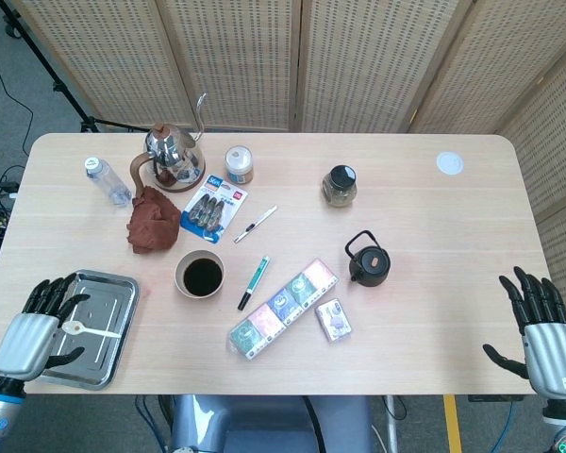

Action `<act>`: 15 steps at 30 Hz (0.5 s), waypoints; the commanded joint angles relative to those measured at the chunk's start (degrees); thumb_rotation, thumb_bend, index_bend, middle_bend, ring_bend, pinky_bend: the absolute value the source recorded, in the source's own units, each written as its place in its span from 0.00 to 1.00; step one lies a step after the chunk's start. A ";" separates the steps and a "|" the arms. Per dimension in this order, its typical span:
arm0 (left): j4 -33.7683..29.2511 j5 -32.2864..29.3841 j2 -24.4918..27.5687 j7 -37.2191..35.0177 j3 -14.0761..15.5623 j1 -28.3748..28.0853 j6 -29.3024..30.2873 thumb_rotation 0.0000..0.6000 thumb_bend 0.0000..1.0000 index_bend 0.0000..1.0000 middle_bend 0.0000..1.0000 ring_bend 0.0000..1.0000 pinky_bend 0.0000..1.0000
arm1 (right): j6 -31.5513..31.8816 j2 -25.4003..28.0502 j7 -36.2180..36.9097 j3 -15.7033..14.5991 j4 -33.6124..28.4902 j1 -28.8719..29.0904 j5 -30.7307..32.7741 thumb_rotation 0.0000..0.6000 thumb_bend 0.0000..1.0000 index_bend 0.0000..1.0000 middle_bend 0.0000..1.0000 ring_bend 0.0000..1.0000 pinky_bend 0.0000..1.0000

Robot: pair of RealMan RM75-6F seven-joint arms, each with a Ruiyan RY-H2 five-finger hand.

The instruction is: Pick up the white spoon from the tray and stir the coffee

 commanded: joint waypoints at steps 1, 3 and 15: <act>3.79 -1.35 -2.69 -1.38 -0.10 -2.47 -3.88 1.00 0.12 0.32 0.00 0.00 0.00 | -0.05 0.10 0.26 0.06 -0.07 -0.03 0.17 1.00 0.00 0.00 0.00 0.00 0.00; 5.47 -1.67 -3.89 -1.74 -0.05 -3.12 -5.09 1.00 0.14 0.35 0.00 0.00 0.00 | -0.16 0.20 0.45 0.08 -0.10 -0.03 0.32 1.00 0.00 0.00 0.00 0.00 0.00; 15.26 -2.41 -9.91 -6.89 1.15 -6.08 -10.05 1.00 0.23 0.43 0.00 0.00 0.00 | -1.12 0.93 2.07 0.17 -0.40 0.08 1.21 1.00 0.00 0.00 0.00 0.00 0.00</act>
